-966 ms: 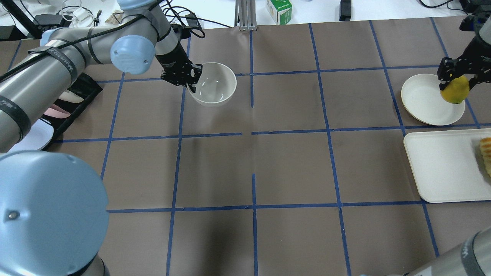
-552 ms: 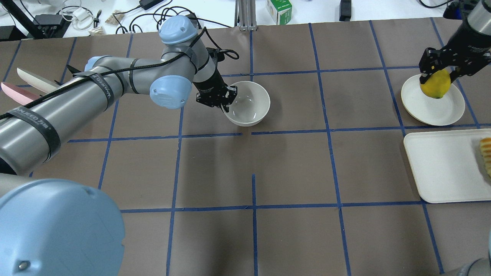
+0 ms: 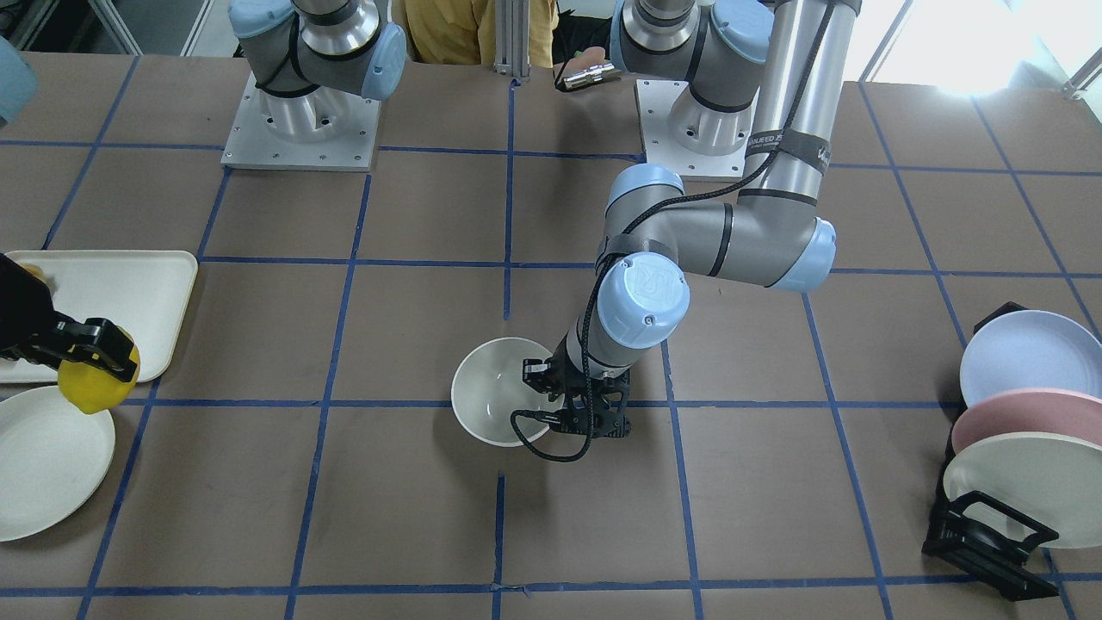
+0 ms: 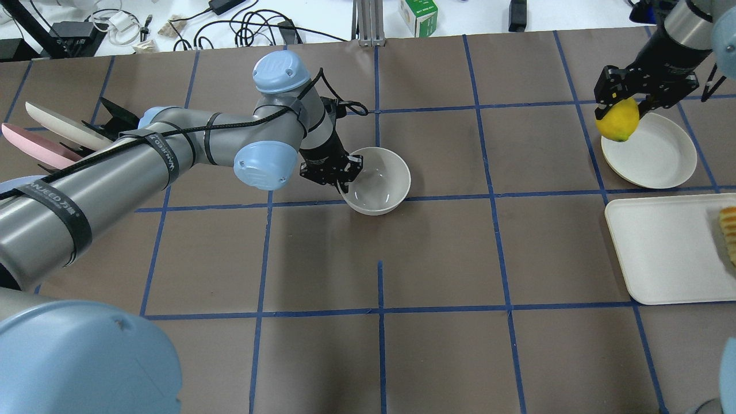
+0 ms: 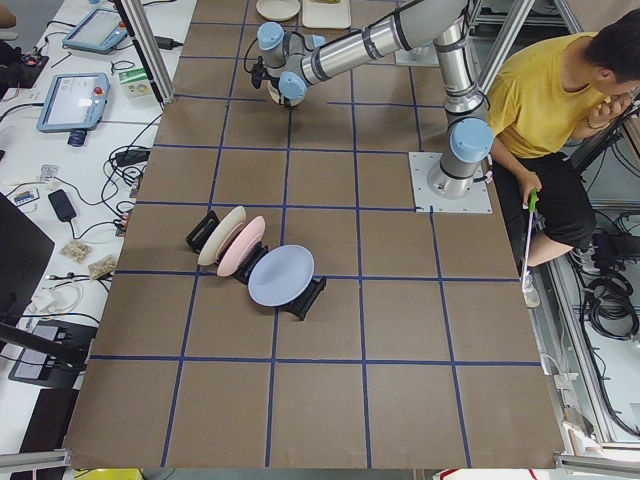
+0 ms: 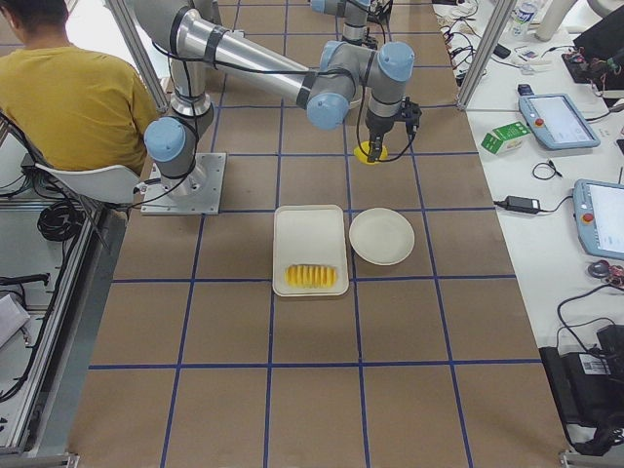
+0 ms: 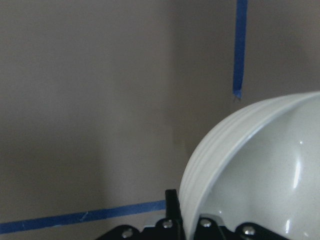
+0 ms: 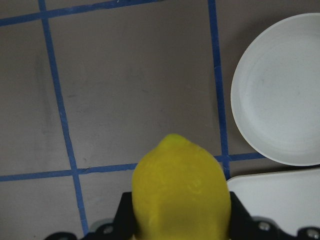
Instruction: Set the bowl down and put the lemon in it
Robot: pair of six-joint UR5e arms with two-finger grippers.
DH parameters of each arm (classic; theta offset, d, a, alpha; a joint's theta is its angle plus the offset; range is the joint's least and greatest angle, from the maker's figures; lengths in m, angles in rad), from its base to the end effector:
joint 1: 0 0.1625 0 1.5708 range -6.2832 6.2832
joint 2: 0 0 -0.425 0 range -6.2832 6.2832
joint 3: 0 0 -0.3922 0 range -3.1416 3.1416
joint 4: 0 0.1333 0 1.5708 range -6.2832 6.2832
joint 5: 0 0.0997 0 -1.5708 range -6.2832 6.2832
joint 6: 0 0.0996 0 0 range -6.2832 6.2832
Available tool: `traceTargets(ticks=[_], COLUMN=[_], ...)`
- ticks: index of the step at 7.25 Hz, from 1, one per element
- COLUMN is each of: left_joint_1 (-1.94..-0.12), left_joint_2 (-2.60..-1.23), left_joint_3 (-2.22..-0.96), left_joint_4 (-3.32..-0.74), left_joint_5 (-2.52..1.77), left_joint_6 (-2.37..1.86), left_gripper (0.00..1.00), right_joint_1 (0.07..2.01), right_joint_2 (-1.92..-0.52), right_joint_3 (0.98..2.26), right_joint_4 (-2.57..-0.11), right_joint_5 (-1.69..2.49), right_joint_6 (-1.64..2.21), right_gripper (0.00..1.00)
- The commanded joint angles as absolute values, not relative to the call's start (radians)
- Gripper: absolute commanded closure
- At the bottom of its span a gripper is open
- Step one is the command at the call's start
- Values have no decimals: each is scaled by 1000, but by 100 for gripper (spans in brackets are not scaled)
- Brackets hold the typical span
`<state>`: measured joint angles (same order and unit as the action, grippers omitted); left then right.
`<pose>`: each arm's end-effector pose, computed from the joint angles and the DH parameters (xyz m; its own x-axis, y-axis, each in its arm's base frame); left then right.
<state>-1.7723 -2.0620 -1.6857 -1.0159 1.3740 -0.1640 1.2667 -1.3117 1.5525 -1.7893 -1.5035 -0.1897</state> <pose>-0.2732 -0.5743 0.2112 -0.9826 0.0242 0.1843 0.0400 0.9958 0.0824 -0.0423 -0.6022 0.3782 -0.9909 0.1149 -0.0702 0.1146 0.9934 0.0092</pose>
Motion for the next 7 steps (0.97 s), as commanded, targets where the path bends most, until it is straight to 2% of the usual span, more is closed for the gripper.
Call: traceTargets(ticks=[1,4,7], left_joint_1=[-1766,-1715,-1540], left_joint_2=[-2028,-1849,-1660], left_joint_3=[-1662,-1530,-1519], left_joint_4=[-989,-1362,-1522], left_joint_5=[1379,1612,1577], left_joint_6=[-175,-67,110], left_gripper=[0,0,0], right_joint_1=[1363,1460,1578], right_joint_2=[-1313,-1312,-1289], right_joint_3=[1551,1552,1552], right_joint_4=[-1793,-1839,-1905], right_joint_5=[-1505,-1514,-1500], right_joint_6=[-54,92,268], right_gripper=[100,100,100])
